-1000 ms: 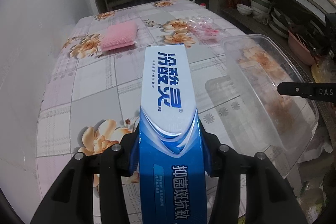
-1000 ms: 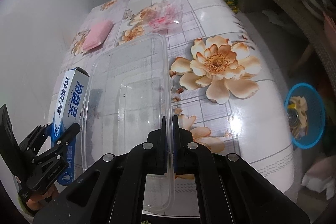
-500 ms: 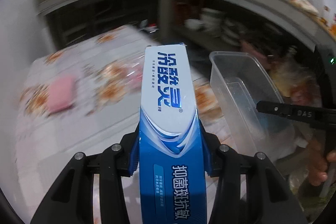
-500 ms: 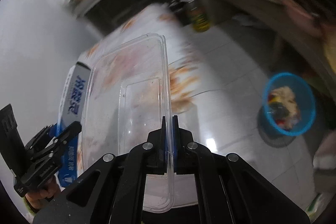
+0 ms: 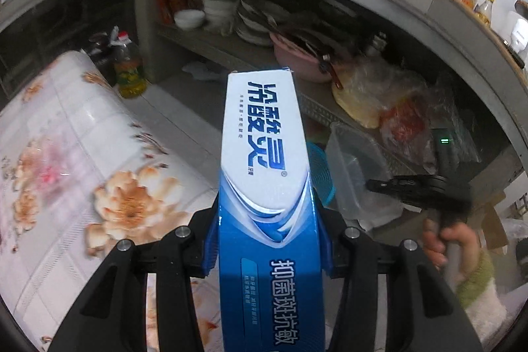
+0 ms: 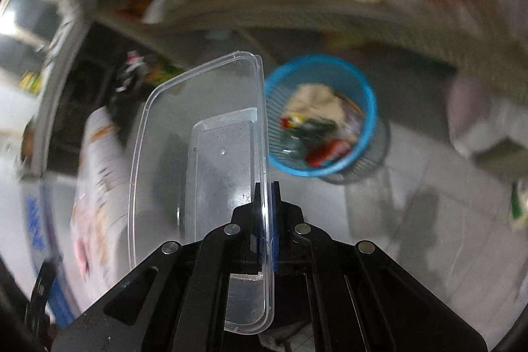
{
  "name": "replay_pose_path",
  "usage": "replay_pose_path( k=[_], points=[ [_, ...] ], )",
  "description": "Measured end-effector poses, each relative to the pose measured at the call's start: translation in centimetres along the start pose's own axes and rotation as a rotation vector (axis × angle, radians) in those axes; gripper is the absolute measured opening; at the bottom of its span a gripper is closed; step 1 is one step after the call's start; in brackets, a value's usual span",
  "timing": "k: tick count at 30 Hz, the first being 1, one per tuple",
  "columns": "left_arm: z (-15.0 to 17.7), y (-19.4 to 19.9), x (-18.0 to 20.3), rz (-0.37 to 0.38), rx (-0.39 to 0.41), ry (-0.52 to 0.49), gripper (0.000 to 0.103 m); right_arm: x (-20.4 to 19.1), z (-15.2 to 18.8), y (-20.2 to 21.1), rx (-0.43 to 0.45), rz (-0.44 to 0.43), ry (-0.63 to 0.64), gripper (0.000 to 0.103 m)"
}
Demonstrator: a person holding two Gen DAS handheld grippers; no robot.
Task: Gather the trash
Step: 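Open both tools to drop the container and toothpaste box into the wastebasket, then return both tools to the table toward the pink sponge and clear bag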
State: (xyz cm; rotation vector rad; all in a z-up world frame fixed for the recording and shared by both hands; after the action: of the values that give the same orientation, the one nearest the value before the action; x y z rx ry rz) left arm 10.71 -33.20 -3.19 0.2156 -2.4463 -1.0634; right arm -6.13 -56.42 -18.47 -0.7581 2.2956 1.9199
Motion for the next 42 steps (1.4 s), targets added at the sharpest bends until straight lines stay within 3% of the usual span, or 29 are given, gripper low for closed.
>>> replay_pose_path(
  k=[5,8,9,10,13,17,22,25,27,28,29,30,31,36,42],
  points=[
    [-0.2,-2.3,0.1,-0.022,-0.048,0.006,0.046,3.1,-3.6,-7.7,-0.059,0.068,-0.095,0.005],
    [-0.4,-3.1,-0.2,-0.038,-0.066,0.008,0.046,4.1,-6.1,-11.9,-0.048,0.116,-0.124,0.025],
    [-0.3,-3.2,-0.2,-0.04,-0.07,0.009,0.046,4.4,-6.7,-13.2,-0.05,0.118,-0.129,0.041],
    [-0.4,-3.5,-0.1,-0.043,-0.074,0.009,0.046,5.0,-7.0,-14.2,-0.05,0.125,-0.134,0.049],
    [-0.8,-4.8,0.0,-0.048,-0.097,0.006,0.046,6.4,-7.3,-17.3,-0.061,0.215,-0.146,0.049],
    [-1.5,-6.9,0.8,-0.022,-0.13,0.004,0.046,7.7,-6.7,-15.5,0.005,0.208,-0.141,0.05],
    [-2.6,-12.8,2.6,0.092,-0.237,0.073,0.046,9.4,-4.5,-10.7,0.078,0.201,-0.112,0.054],
    [-4.2,-17.9,4.0,0.156,-0.299,0.127,0.046,10.6,-3.7,-9.4,0.079,0.195,-0.121,0.056],
    [-5.5,-21.0,5.1,0.156,-0.298,0.134,0.048,11.7,-2.3,-9.1,0.05,0.177,-0.147,0.058],
    [-6.1,-22.4,5.5,0.158,-0.286,0.133,0.052,12.2,-1.5,-9.2,0.025,0.171,-0.16,0.058],
    [-6.6,-23.8,5.7,0.153,-0.276,0.142,0.067,12.5,-0.8,-9.7,0.004,0.174,-0.169,0.058],
    [-6.9,-24.6,5.6,0.139,-0.268,0.151,0.076,12.7,-0.2,-9.7,-0.007,0.177,-0.172,0.058],
    [-7.0,-25.2,5.1,0.11,-0.255,0.173,0.076,13.0,0.6,-9.9,-0.024,0.182,-0.172,0.058],
    [-6.6,-22.5,3.2,0.132,-0.213,0.252,0.076,12.8,2.8,-9.5,-0.041,0.186,-0.157,0.058],
    [-5.6,-13.2,0.2,0.129,-0.121,0.237,0.076,10.0,3.3,-9.9,-0.052,0.175,-0.085,0.058]
  ],
)
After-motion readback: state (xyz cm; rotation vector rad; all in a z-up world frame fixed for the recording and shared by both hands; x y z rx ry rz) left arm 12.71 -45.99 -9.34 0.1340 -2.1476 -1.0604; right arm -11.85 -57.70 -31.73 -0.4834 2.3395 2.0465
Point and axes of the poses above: each gripper's, at about its wrist camera, not at the fingertips, and y roughly against the way its jaws point, x to its right, z to its underside, the point moved 6 cm from there along -y, roughly the way its jaws point, and after that the axes turned 11 degrees about z, right-handed, at the moved point
